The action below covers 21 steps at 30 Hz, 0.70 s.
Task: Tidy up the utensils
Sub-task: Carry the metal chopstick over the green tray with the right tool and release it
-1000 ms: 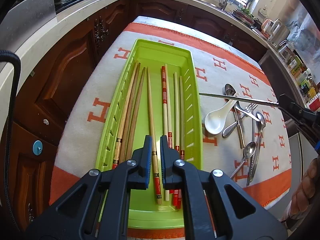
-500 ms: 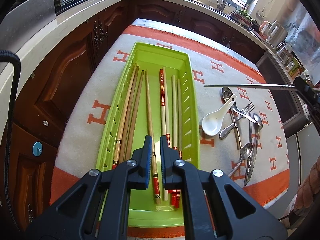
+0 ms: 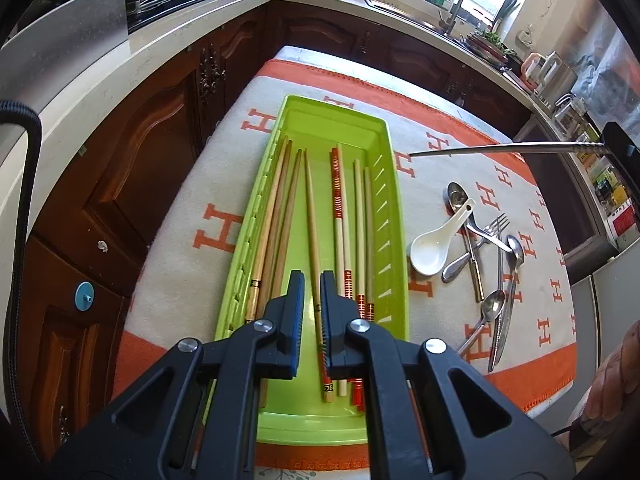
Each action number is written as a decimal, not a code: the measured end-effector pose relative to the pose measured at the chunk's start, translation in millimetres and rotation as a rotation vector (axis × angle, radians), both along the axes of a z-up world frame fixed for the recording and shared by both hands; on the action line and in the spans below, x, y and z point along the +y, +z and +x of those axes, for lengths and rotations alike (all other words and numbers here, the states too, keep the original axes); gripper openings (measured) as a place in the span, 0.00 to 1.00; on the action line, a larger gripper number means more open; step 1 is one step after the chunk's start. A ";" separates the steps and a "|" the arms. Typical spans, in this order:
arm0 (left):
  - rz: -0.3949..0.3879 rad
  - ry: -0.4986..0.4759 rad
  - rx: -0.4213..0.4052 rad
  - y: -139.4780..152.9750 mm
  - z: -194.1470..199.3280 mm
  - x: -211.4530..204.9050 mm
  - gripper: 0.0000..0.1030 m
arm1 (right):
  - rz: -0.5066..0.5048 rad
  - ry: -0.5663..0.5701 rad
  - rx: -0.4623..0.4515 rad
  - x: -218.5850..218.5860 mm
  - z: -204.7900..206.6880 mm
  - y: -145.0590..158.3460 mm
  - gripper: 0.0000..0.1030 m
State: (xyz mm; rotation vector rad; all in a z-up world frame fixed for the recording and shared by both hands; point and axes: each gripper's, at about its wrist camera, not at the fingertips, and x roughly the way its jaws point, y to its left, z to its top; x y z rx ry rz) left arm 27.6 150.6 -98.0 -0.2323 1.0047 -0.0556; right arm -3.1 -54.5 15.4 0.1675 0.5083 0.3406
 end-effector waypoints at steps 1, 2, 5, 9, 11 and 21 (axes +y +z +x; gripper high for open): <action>-0.001 0.003 0.000 -0.2 -0.5 1.7 0.05 | -0.012 0.009 -0.011 6.2 -0.3 -0.8 0.05; -0.001 0.007 0.000 -0.5 -0.8 3.2 0.05 | -0.029 0.019 -0.025 13.9 -0.6 -4.2 0.05; -0.003 0.011 0.000 -1.4 -1.5 6.1 0.05 | -0.063 0.043 -0.028 36.1 3.9 -13.9 0.05; -0.007 0.023 0.000 -2.0 -2.8 11.9 0.05 | -0.109 0.089 -0.013 61.0 8.5 -36.4 0.05; -0.012 0.030 0.001 -2.6 -3.0 15.1 0.05 | -0.134 0.115 -0.004 70.9 10.2 -45.5 0.05; -0.032 0.051 -0.006 -1.0 -4.6 23.2 0.05 | -0.261 0.288 0.123 120.7 13.3 -92.6 0.08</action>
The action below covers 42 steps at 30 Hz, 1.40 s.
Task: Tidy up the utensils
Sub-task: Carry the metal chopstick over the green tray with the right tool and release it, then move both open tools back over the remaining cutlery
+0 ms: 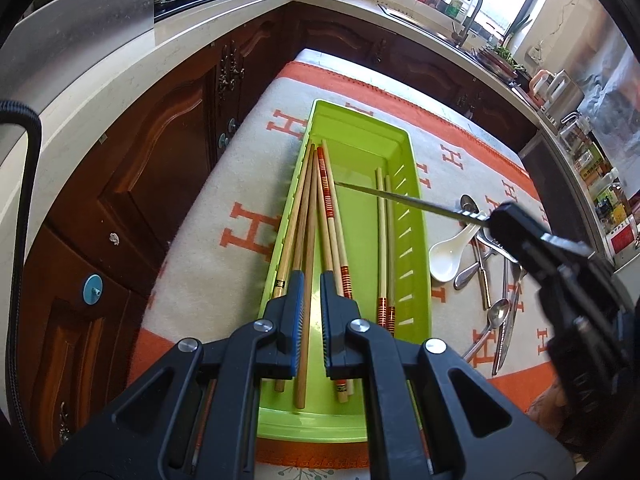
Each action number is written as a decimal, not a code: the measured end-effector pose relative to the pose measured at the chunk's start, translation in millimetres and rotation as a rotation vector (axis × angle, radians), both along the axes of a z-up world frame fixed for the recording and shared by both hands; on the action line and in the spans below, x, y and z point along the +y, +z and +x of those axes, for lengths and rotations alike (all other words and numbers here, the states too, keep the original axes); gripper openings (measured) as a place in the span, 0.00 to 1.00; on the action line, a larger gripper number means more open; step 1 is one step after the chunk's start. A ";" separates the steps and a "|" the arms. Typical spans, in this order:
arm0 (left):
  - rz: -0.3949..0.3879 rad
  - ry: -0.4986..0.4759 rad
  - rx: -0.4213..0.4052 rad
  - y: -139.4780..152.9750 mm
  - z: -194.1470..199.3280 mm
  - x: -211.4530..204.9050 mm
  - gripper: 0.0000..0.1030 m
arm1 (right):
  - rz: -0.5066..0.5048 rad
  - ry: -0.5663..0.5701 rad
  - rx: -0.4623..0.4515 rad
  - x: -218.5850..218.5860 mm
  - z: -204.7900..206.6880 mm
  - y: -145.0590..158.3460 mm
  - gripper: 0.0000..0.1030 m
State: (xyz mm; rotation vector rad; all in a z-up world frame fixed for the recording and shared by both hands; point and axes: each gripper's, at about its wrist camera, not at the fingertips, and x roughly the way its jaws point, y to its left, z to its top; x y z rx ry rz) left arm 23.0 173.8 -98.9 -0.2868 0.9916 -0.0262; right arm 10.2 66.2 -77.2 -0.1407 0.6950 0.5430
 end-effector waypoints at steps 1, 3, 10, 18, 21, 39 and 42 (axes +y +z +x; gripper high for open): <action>0.000 0.001 -0.003 0.9 -0.6 1.0 0.05 | 0.003 0.022 0.046 3.9 3.8 -6.8 0.12; 0.000 0.003 -0.007 2.2 -1.2 2.9 0.05 | 0.016 0.045 0.107 7.4 8.8 -14.9 0.20; -0.009 0.016 -0.007 3.1 -3.5 7.7 0.05 | 0.039 0.084 0.114 15.2 5.7 -22.9 0.57; -0.005 -0.002 0.001 0.9 -1.1 3.1 0.05 | 0.059 0.035 0.196 3.3 17.4 -31.7 0.57; 0.000 -0.009 0.010 -0.9 0.3 -0.3 0.05 | 0.063 0.003 0.220 -8.1 21.6 -35.1 0.57; 0.037 -0.123 0.025 -1.5 -0.3 -51.3 0.37 | 0.073 -0.181 0.277 -93.9 23.2 -47.2 0.58; 0.037 -0.146 0.026 -1.2 1.0 -61.4 0.38 | 0.081 -0.224 0.290 -115.0 21.1 -50.3 0.58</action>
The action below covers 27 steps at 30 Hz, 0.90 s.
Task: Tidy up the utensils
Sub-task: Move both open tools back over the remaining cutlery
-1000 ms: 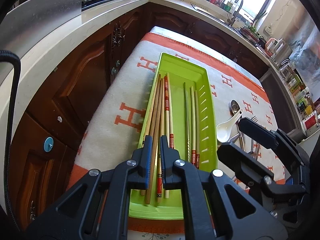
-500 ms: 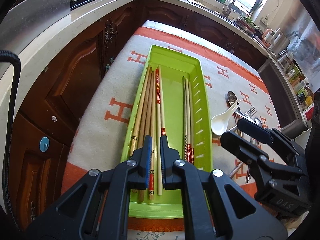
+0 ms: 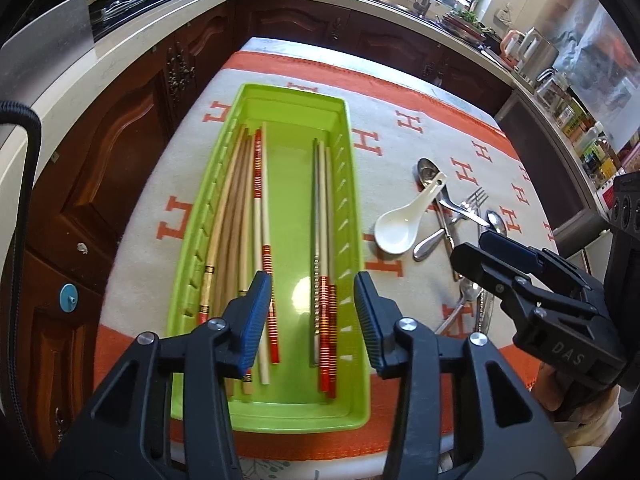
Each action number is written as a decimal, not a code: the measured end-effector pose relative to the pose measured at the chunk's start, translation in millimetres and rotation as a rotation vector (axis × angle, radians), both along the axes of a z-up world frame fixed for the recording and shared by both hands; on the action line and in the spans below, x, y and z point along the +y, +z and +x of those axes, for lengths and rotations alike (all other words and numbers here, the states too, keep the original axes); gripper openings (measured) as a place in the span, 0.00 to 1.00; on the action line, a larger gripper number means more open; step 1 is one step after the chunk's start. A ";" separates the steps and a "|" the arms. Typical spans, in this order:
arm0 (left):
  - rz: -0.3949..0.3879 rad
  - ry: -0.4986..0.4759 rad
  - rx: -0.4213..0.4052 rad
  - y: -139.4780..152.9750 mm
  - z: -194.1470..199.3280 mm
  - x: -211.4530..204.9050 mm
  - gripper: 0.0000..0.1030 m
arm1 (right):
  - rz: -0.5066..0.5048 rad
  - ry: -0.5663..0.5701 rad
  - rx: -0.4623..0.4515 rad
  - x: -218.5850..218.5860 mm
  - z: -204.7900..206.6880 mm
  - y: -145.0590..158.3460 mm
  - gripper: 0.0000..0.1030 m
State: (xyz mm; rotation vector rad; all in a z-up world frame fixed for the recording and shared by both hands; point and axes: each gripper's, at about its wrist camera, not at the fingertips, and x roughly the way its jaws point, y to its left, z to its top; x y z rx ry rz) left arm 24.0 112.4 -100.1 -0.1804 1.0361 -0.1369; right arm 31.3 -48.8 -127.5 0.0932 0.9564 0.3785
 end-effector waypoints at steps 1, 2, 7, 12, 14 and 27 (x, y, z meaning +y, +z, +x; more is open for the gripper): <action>0.001 -0.009 0.002 -0.1 0.4 -4.6 0.38 | 0.002 -0.011 0.003 -6.1 -0.9 -0.8 0.58; 0.003 -0.019 0.004 -0.4 0.9 -9.1 0.38 | 0.002 -0.028 0.004 -15.7 -2.5 -1.6 0.58; 0.015 -0.064 0.010 -0.7 3.9 -29.3 0.38 | 0.006 -0.106 0.018 -55.9 -9.0 -8.1 0.58; 0.032 -0.109 0.014 -0.8 7.4 -51.0 0.38 | 0.011 -0.174 0.040 -91.0 -14.2 -19.6 0.58; 0.038 -0.126 0.017 -1.0 10.0 -59.0 0.38 | 0.013 -0.200 0.052 -104.4 -15.9 -25.1 0.58; 0.132 -0.309 0.052 -7.8 75.5 -109.9 0.38 | 0.046 -0.286 0.091 -146.6 -10.5 -42.6 0.58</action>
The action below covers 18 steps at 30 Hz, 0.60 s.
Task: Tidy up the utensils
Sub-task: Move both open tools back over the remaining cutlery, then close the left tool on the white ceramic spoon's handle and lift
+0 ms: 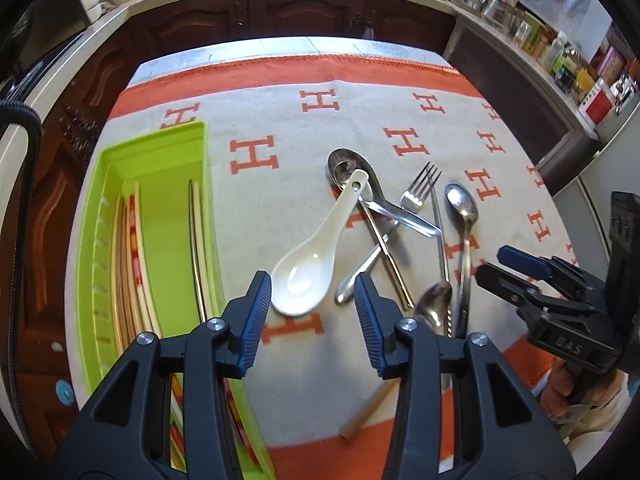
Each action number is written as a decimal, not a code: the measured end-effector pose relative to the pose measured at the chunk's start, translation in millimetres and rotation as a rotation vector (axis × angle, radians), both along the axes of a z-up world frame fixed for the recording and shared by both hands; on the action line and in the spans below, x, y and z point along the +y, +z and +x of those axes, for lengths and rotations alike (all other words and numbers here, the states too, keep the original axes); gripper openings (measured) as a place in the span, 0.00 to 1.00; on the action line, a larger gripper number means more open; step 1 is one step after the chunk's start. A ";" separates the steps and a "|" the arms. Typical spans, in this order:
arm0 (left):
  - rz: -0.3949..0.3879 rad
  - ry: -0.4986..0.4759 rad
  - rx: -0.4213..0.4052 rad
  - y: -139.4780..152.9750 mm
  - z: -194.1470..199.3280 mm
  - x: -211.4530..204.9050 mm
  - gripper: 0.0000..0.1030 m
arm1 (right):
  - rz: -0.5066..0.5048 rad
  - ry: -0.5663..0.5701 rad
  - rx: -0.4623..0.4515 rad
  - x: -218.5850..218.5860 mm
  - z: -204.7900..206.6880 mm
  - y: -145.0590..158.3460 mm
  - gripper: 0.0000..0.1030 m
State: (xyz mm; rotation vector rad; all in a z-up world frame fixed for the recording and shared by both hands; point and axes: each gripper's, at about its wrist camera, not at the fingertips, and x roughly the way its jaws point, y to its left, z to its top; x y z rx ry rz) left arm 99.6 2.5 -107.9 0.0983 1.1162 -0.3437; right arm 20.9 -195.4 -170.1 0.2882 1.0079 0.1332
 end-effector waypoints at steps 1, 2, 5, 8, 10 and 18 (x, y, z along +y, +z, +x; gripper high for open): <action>0.008 -0.012 0.009 -2.8 6.6 -2.5 0.38 | 0.003 -0.003 0.001 -1.0 0.7 -0.2 0.58; 0.019 -0.022 0.021 -6.5 13.2 -5.0 0.38 | 0.005 -0.007 0.004 -2.8 1.2 -1.3 0.58; 0.050 -0.055 0.051 -18.4 31.0 -10.9 0.38 | 0.012 -0.012 0.009 -5.7 3.0 -3.6 0.58; 0.073 -0.100 0.067 -27.4 40.2 -16.2 0.38 | 0.015 -0.008 0.010 -6.9 4.3 -4.3 0.58; 0.094 -0.131 0.069 -32.3 42.1 -21.2 0.38 | 0.015 -0.006 0.008 -5.9 5.3 -4.7 0.58; 0.162 -0.191 0.089 -49.8 48.9 -32.0 0.38 | 0.019 0.000 0.006 -3.5 7.5 -5.3 0.58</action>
